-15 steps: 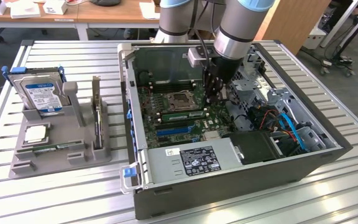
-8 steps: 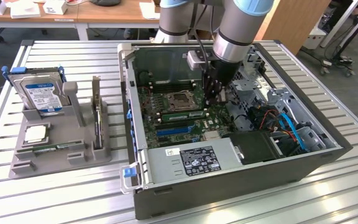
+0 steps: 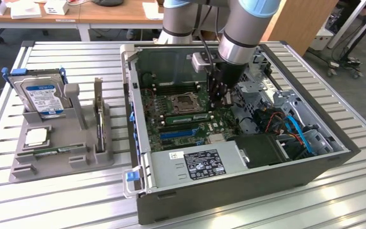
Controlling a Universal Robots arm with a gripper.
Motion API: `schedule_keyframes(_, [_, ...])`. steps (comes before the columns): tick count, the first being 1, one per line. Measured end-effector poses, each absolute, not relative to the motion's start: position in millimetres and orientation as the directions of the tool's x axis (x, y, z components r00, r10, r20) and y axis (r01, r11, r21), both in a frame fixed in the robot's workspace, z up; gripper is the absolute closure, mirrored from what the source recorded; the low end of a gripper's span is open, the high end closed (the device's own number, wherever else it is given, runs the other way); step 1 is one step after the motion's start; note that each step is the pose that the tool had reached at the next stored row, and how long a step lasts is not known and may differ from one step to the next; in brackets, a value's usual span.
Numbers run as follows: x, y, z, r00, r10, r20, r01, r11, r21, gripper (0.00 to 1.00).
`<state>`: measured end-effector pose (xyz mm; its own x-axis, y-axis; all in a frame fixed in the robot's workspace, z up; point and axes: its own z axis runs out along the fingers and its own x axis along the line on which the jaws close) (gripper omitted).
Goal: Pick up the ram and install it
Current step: 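Press down the ram until it locks into place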
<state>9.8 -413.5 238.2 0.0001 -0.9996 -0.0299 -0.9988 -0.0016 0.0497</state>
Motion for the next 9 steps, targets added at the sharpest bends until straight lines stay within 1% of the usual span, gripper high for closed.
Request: schedule_keyframes(9, [11.4, -413.5, 234.3, 0.000, -1.000, -0.030, -0.999, -0.002, 0.050, 0.90])
